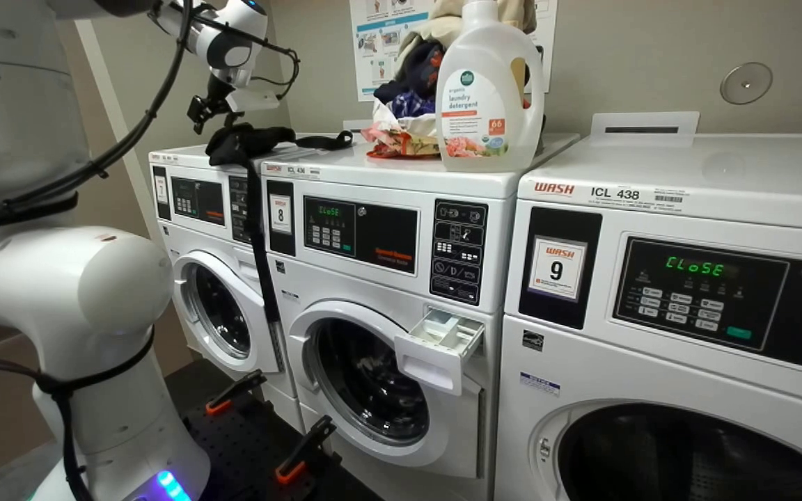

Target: Place the fanny pack against the laundry

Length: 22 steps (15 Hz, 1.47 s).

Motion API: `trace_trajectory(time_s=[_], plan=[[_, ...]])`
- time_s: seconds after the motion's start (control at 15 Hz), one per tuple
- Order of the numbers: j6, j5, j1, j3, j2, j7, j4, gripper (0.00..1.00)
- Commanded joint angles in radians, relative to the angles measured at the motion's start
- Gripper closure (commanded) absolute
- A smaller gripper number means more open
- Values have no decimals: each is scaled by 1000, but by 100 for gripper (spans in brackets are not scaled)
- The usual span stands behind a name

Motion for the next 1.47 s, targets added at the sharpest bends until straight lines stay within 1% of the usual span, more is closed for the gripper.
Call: trace_trajectory(time_s=[0.0, 0.13, 0.4, 0.6, 0.8, 1.2, 1.27, 1.33, 1.4], plan=[[9, -8, -21, 29, 40, -65, 25, 0], [48, 6, -26, 31, 53, -85, 27, 0], [174, 50, -38, 41, 70, -121, 36, 0], [219, 49, -39, 53, 85, -136, 29, 0], [236, 21, -33, 62, 110, -134, 17, 0], [333, -65, -33, 77, 163, -120, 12, 0], [336, -74, -37, 81, 161, -122, 9, 25], [336, -79, -39, 85, 160, -120, 8, 26], [338, -85, -42, 86, 157, -119, 3, 34]])
